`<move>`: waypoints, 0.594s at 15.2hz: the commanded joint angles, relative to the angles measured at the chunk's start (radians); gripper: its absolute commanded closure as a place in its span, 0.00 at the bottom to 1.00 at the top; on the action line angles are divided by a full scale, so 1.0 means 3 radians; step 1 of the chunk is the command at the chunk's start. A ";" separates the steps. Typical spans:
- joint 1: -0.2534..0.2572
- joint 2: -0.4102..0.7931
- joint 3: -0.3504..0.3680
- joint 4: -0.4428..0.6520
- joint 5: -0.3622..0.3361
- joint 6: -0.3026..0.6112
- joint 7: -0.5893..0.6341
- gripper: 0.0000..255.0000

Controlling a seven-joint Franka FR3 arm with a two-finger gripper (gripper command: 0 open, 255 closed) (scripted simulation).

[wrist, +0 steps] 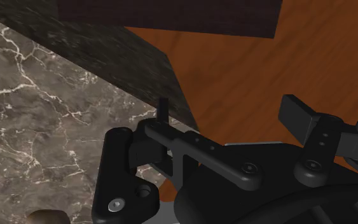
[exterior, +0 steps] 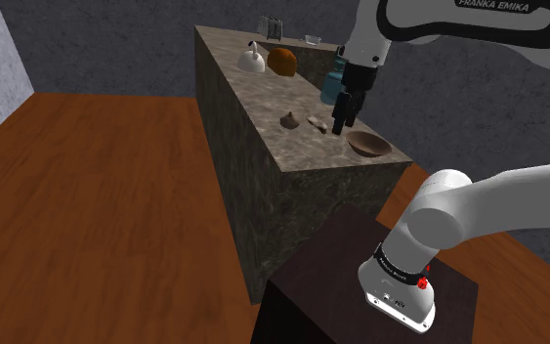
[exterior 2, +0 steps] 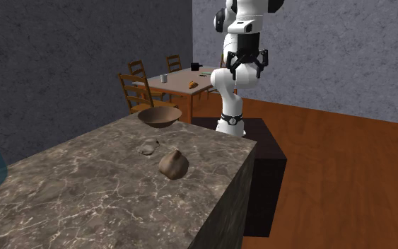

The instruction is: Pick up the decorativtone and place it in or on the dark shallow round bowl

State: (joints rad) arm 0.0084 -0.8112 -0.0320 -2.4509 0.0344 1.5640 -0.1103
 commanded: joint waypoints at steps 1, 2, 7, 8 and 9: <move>0.0000 0.0000 0.0000 0.0000 0.0000 0.0000 0.0000 0.00; -0.0023 0.0061 -0.0059 -0.0004 -0.0049 0.0076 -0.0070 0.00; -0.0122 0.0426 -0.0349 0.0040 -0.0256 0.0458 -0.0408 0.00; -0.0138 0.0509 -0.0407 0.0062 -0.0289 0.0534 -0.0474 0.00; -0.0153 0.0596 -0.0464 0.0088 -0.0318 0.0609 -0.0540 0.00</move>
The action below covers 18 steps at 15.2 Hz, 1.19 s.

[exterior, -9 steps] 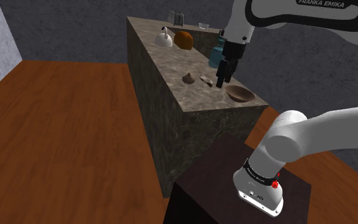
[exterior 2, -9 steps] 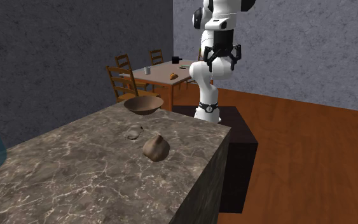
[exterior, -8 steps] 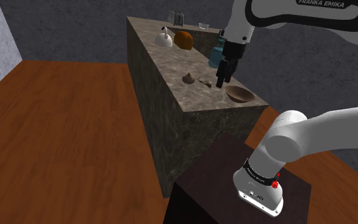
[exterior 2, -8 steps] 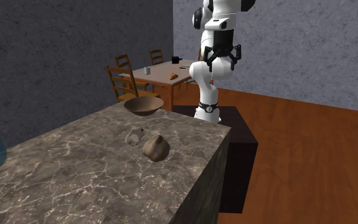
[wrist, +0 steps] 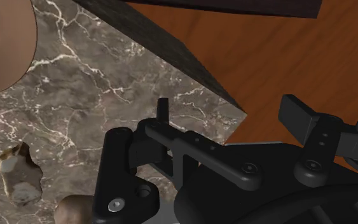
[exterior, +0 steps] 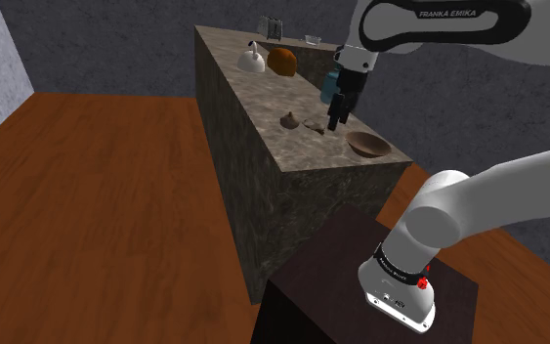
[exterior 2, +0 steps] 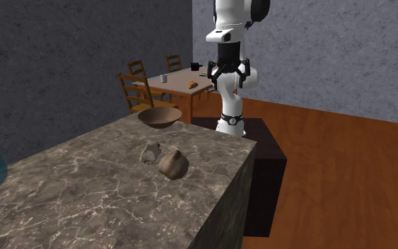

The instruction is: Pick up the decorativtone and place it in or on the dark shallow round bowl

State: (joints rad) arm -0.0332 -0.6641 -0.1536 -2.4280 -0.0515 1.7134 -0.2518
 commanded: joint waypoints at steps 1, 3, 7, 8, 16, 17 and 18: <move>-0.0027 0.0196 -0.0116 0.0042 -0.0058 0.0185 -0.0134 0.00; -0.0049 0.0384 -0.0229 0.0116 -0.0098 0.0330 -0.0266 0.00; -0.0077 0.0790 -0.0448 0.0314 -0.0124 0.0597 -0.0537 0.00; -0.0082 0.0897 -0.0501 0.0374 -0.0118 0.0658 -0.0608 0.00; -0.0117 0.1828 -0.0881 0.1000 0.0132 0.1036 -0.1226 0.00; -0.0129 0.1953 -0.0917 0.1097 0.0189 0.1066 -0.1311 0.00; -0.0145 0.2079 -0.0950 0.1199 0.0251 0.1091 -0.1396 0.00</move>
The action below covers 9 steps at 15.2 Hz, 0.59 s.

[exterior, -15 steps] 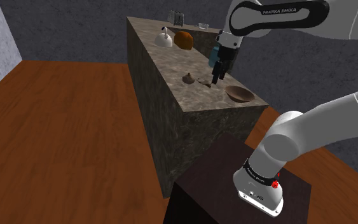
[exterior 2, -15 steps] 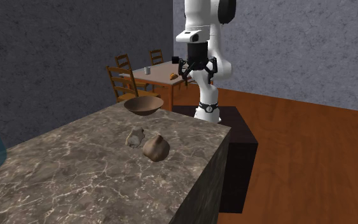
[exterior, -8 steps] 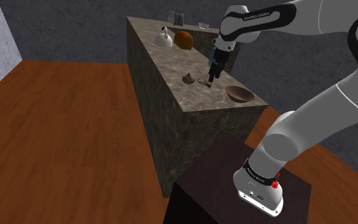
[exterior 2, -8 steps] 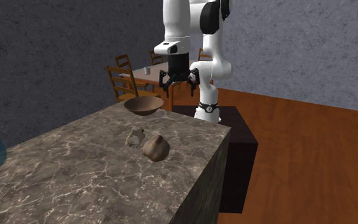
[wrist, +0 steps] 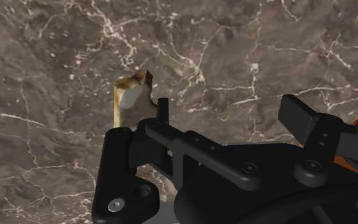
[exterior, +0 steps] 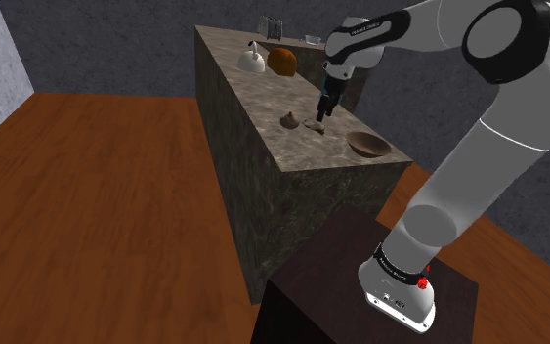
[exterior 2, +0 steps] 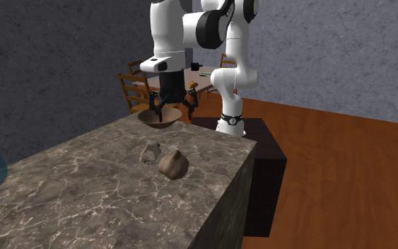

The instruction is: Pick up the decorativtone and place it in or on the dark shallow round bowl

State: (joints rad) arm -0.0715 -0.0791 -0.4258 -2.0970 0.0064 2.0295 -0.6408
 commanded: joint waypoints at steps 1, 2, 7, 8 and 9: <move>-0.0036 0.0258 -0.0071 0.0202 0.0124 0.0057 -0.0184 0.00; -0.0061 0.0388 -0.0095 0.0314 0.0194 0.0073 -0.0269 0.00; -0.0222 0.0960 -0.0140 0.0854 0.0511 0.0079 -0.0612 0.00; -0.0225 0.0977 -0.0134 0.0829 0.0521 0.0118 -0.0619 0.00; -0.0227 0.0995 -0.0130 0.0805 0.0533 0.0158 -0.0627 0.00</move>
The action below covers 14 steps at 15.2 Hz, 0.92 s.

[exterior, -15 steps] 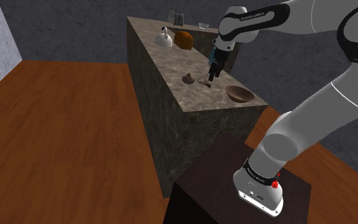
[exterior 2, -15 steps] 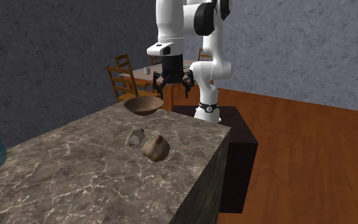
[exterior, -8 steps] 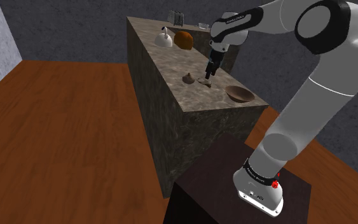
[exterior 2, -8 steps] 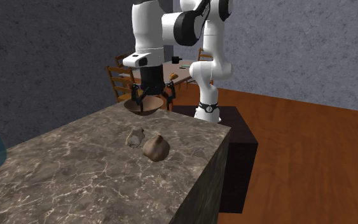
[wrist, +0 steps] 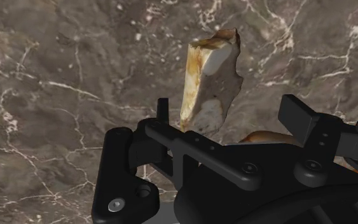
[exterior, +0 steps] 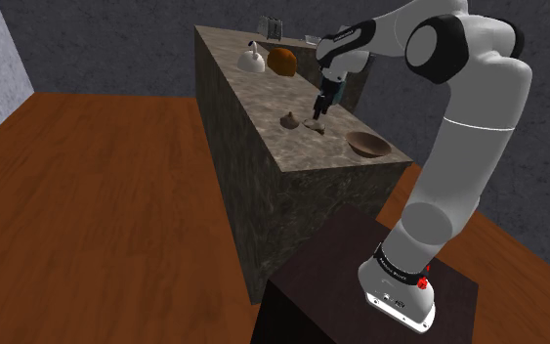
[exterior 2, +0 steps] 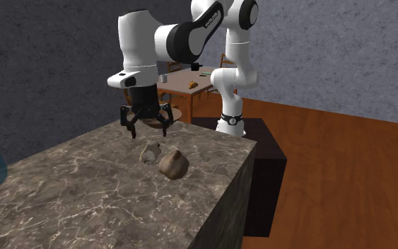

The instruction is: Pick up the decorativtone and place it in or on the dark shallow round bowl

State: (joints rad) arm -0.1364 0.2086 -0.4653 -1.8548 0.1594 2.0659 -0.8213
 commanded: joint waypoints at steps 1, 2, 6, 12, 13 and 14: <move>-0.0013 0.0054 0.0006 -0.0025 0.0034 0.0075 -0.0033 0.00; -0.0015 0.0072 0.0010 -0.0048 0.0047 0.0114 -0.0041 0.00; -0.0022 0.0144 0.0025 -0.0122 0.0094 0.0251 -0.0072 0.00; -0.0022 0.0145 0.0025 -0.0121 0.0095 0.0251 -0.0072 0.00; -0.0022 0.0145 0.0025 -0.0121 0.0094 0.0250 -0.0072 0.00; -0.0022 0.0145 0.0025 -0.0121 0.0094 0.0250 -0.0072 1.00</move>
State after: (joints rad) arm -0.1431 0.2521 -0.4577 -1.8911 0.1877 2.1409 -0.8429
